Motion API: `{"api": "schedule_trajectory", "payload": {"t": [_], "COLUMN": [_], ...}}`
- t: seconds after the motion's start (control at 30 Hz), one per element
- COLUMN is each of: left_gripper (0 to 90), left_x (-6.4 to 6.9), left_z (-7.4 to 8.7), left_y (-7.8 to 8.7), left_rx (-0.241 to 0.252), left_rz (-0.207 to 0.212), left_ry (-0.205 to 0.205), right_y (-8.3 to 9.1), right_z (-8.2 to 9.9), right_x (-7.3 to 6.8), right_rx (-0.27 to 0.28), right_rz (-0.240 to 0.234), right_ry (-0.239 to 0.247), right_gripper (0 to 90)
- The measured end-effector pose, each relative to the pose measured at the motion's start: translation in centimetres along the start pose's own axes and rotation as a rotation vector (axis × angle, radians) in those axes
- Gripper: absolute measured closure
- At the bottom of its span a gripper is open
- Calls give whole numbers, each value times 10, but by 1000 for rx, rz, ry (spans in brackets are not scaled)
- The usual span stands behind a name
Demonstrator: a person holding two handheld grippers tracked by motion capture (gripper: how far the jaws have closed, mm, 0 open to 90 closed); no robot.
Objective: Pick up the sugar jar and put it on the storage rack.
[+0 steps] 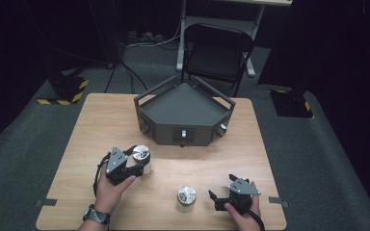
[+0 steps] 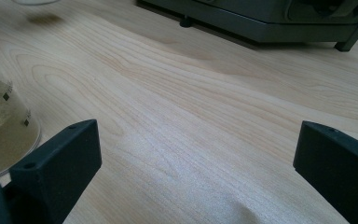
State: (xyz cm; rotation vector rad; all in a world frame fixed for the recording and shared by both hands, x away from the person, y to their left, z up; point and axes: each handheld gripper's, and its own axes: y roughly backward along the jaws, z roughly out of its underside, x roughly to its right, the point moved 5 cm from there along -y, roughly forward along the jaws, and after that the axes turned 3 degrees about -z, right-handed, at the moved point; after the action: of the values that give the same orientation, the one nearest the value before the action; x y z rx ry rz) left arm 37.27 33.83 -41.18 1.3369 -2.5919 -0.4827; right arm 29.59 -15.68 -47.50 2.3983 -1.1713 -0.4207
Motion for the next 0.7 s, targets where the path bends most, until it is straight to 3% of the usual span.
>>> {"api": "schedule_trajectory", "payload": {"t": [0.7], "left_gripper": [351], "left_x": [-5], "left_z": [-50], "left_y": [-11], "left_rx": [58], "left_rz": [8], "left_ry": [-9], "right_y": [0], "right_z": [0], "right_x": [1], "right_rx": [1], "right_rz": [-5], "right_ry": [-6], "right_gripper": [7]}}
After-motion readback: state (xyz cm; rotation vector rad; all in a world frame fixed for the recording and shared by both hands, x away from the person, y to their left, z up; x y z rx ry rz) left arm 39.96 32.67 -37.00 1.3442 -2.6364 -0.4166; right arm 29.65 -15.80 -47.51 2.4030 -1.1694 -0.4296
